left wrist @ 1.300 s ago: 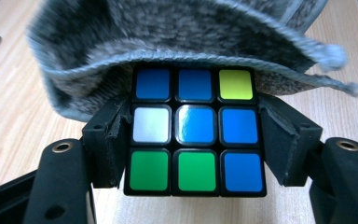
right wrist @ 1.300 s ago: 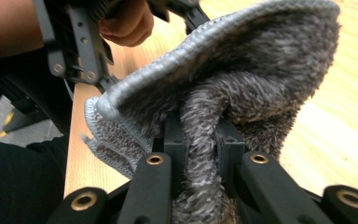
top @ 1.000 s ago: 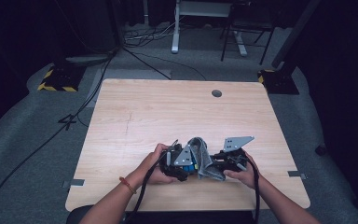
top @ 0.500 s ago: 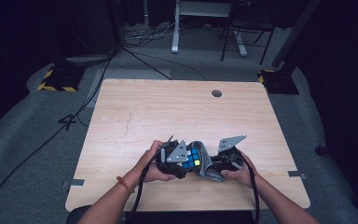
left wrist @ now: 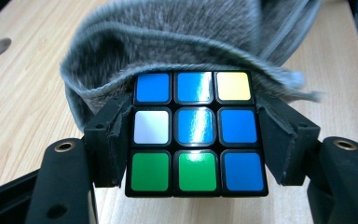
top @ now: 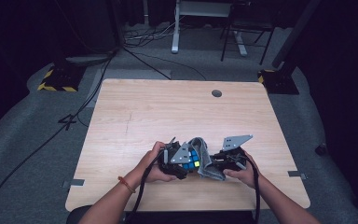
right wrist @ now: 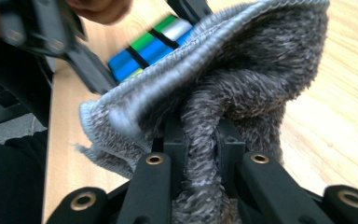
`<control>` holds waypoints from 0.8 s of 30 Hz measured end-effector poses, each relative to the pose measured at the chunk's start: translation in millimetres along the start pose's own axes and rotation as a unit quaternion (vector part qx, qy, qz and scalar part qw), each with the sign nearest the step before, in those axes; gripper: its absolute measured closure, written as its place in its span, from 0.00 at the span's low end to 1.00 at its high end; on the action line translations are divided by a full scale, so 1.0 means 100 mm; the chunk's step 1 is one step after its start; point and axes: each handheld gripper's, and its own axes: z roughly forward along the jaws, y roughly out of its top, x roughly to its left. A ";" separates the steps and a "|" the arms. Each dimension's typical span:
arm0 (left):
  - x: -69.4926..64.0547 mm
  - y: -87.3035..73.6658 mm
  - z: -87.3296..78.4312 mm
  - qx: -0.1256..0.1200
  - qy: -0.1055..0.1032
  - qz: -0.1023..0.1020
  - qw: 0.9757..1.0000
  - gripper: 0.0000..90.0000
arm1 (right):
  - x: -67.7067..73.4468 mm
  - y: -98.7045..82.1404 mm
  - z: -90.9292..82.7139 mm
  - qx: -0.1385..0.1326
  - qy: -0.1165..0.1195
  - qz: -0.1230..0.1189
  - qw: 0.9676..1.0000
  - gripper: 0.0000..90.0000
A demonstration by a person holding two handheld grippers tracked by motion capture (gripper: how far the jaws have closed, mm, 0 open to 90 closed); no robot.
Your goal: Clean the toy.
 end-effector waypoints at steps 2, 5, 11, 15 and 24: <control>-0.01 0.03 -0.03 -0.006 0.001 0.004 1.000 0.38 | -0.02 -0.03 0.05 0.014 -0.008 0.002 1.000 0.88; 0.00 0.03 -0.05 -0.007 0.003 0.007 1.000 0.38 | -0.05 -0.08 0.12 0.030 -0.003 0.011 0.999 0.88; 0.07 0.00 -0.09 -0.012 0.022 -0.006 1.000 0.38 | -0.03 -0.06 0.09 0.033 -0.007 0.004 0.999 0.88; 0.14 -0.06 -0.12 -0.009 0.035 -0.018 0.999 0.38 | -0.07 -0.05 0.02 0.029 -0.026 0.003 0.999 0.88; 0.34 -0.29 -0.14 0.014 0.042 -0.047 0.998 0.38 | -0.35 -0.15 -0.17 0.038 -0.082 0.014 0.996 0.87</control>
